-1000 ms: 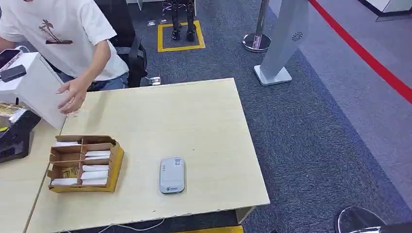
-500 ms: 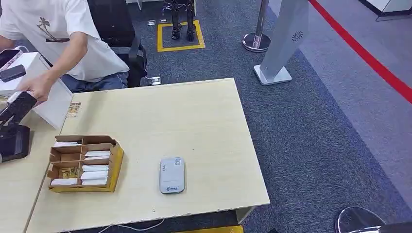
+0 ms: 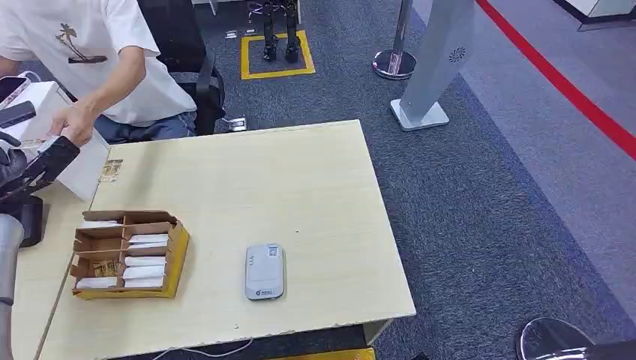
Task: Pass the card to the sensor for recognition and then transmit it.
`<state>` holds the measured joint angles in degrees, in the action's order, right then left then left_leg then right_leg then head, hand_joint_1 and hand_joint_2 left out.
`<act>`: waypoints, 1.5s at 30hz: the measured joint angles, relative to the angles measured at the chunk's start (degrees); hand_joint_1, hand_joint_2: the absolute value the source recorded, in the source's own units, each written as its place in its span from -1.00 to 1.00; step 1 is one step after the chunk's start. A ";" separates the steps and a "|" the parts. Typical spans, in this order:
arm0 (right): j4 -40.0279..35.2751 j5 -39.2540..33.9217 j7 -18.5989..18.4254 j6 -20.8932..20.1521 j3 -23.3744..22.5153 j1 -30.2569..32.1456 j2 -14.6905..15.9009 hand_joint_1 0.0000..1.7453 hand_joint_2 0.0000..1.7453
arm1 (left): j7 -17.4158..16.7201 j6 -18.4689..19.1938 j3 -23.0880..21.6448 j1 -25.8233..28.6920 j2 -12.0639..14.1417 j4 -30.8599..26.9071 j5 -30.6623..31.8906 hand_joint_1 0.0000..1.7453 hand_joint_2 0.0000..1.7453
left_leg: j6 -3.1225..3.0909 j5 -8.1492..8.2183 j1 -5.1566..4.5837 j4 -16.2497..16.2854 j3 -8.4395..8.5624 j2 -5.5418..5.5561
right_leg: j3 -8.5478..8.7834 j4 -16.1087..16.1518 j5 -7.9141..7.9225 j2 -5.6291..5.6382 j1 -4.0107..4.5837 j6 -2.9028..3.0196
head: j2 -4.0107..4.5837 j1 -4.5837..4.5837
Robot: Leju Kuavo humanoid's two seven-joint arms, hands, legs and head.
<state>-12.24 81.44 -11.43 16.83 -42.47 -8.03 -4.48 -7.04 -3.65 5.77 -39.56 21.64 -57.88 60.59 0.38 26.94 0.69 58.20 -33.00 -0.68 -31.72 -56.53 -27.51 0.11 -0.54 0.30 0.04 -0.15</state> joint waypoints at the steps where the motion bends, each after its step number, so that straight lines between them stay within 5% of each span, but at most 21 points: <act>1: 0.00 0.00 0.00 0.00 0.00 0.00 0.00 -1.00 -1.00 | 0.00 0.00 0.00 0.00 0.00 0.00 0.00 1.00 1.00 | 0.00 0.00 0.00 0.00 0.00 0.00 | 0.00 0.00 0.00 0.00 0.00 0.00 | 0.00 0.00; 7: 0.00 -0.11 0.00 0.00 0.02 -0.01 0.00 -1.00 -1.00 | 0.02 -0.02 -0.15 -0.81 -0.35 0.94 -0.55 1.00 1.00 | 0.00 0.00 0.00 -0.01 0.00 -0.01 | -0.01 0.00 0.00 0.01 0.00 0.00 | 0.00 -0.02; 8: 0.00 -0.15 0.00 0.00 0.02 -0.01 0.00 -1.00 -1.00 | 0.02 -0.02 -0.20 -1.03 -0.55 1.27 -0.61 -1.00 1.00 | 0.00 0.00 0.00 -0.01 0.00 -0.07 | -0.02 0.00 0.01 0.06 0.00 0.01 | 0.02 0.00; 9: 0.00 -0.18 0.00 0.02 0.02 0.00 0.00 -1.00 -1.00 | 0.04 -0.39 -0.20 -1.11 -0.57 1.44 -0.83 -1.00 -1.00 | 0.00 0.00 0.00 0.00 0.00 -0.06 | -0.03 0.00 0.01 0.05 0.00 0.02 | 0.00 0.00; 20: 0.00 -2.36 0.72 0.28 0.00 0.00 -0.04 -1.00 -1.00 | 2.56 -1.86 -0.20 0.60 -1.46 0.41 -5.14 -1.00 -1.00 | 0.00 -0.01 -0.01 0.00 0.00 0.01 | 0.02 0.00 0.02 0.00 0.00 0.02 | 0.02 -0.02; 28: 0.00 -4.67 0.43 1.77 -1.00 0.91 -0.02 -1.00 -1.00 | 8.14 -4.79 -0.20 15.93 -5.21 -13.98 -12.11 -1.00 -1.00 | -0.06 0.14 -0.09 -0.01 0.03 -0.05 | 0.03 0.03 -0.06 0.05 -0.08 -0.03 | 0.00 0.00; 29: 0.00 -5.20 0.85 2.10 -1.42 1.52 0.07 -1.00 -1.00 | 9.85 -6.46 -0.18 19.30 -5.97 -16.75 -12.54 -1.00 1.00 | -0.08 0.18 -0.10 -0.01 0.03 -0.05 | 0.04 0.03 -0.11 0.06 -0.12 -0.07 | 0.02 0.02; 34: 0.00 -7.04 3.45 3.30 -3.39 3.75 0.26 -1.00 -1.00 | 14.71 -12.68 -0.66 37.67 -11.76 -34.24 -11.10 -1.00 1.00 | -0.15 0.40 -0.10 -0.01 -0.02 -0.19 | -0.01 0.10 -0.22 0.15 -0.12 -0.13 | 0.00 -0.02; 39: -0.11 -7.67 3.41 3.63 -4.46 3.27 0.26 -1.00 -1.00 | 14.53 -12.81 -2.01 45.66 -15.21 -44.95 -11.10 -1.00 1.00 | -0.20 0.44 -0.10 0.00 0.01 -0.07 | 0.08 0.11 -0.29 -0.02 -0.12 -0.25 | 0.00 -0.02; 45: -0.11 -9.46 4.83 4.22 -5.95 2.35 0.02 -1.00 -1.00 | 23.68 -9.59 -2.01 47.86 -19.85 -47.89 -36.30 -1.00 1.00 | -0.22 0.33 -0.08 0.00 0.09 0.05 | 0.20 0.08 -0.27 -0.13 -0.11 -0.23 | 0.00 0.02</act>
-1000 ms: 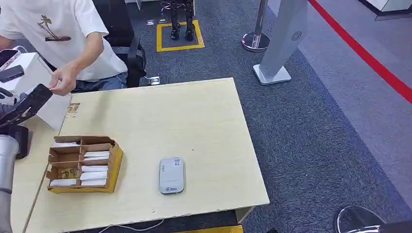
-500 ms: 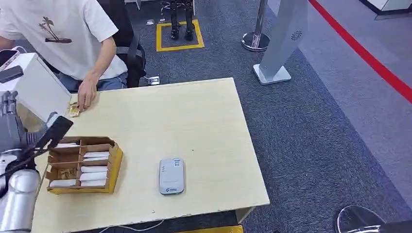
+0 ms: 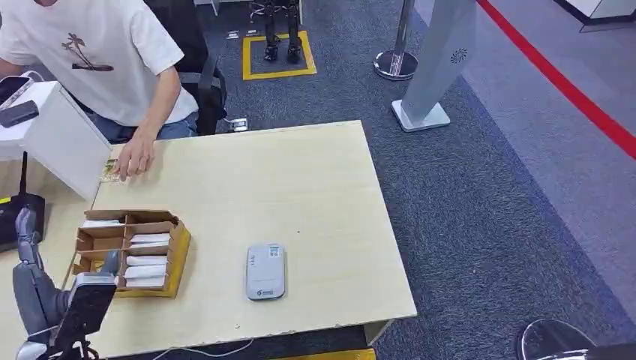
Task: Pass the card to the sensor for recognition and then transmit it.
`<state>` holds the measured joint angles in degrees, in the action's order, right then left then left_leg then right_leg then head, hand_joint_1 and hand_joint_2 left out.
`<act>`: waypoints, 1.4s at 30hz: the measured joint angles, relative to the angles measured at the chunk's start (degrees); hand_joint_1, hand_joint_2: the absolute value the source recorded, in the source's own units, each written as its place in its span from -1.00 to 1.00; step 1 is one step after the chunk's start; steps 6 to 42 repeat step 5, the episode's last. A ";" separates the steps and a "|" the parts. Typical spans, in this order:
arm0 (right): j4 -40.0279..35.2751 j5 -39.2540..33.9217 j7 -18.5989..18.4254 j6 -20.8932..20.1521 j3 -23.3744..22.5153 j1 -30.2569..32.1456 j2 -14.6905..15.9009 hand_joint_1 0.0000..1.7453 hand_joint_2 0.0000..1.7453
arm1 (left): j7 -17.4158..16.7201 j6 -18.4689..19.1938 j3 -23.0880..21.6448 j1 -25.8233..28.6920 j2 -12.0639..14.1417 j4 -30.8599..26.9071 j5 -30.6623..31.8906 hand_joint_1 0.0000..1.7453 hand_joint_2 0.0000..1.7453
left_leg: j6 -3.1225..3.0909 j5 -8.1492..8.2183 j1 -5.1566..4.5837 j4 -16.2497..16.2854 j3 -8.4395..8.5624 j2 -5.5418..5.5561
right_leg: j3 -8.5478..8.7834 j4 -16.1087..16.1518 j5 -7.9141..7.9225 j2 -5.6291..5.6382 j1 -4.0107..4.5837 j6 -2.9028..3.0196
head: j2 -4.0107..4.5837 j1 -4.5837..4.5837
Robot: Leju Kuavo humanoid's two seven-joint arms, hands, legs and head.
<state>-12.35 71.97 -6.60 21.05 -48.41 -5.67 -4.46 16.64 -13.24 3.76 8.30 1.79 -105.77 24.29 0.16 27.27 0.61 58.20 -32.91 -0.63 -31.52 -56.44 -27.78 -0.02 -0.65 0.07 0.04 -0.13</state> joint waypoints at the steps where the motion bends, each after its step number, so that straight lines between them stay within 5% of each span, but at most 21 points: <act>1: 0.00 0.00 0.00 -0.02 -0.15 -0.26 -0.13 -1.00 -1.00 | 0.97 0.74 0.00 -0.02 -0.65 0.00 -1.86 -1.00 1.00 | -0.02 -0.01 0.00 0.00 0.00 0.00 | 0.01 0.00 0.00 0.00 0.00 0.00 | 0.00 0.00; 5: 0.00 0.07 -0.04 -0.04 -0.28 -1.06 -0.59 -1.00 -1.00 | 3.49 2.67 0.00 -0.60 -2.82 0.09 -5.32 -1.00 1.00 | -0.02 -0.02 -0.01 0.01 0.01 0.01 | 0.02 0.00 0.02 0.00 0.00 -0.01 | 0.00 0.00; 42: 0.00 0.07 -0.04 -0.04 -0.28 -1.06 -0.59 -1.00 -1.00 | 3.49 2.67 0.00 -0.60 -2.82 0.09 -5.32 -1.00 1.00 | -0.02 -0.02 -0.01 0.01 0.01 0.01 | 0.02 0.00 0.02 0.00 0.00 -0.01 | 0.00 0.00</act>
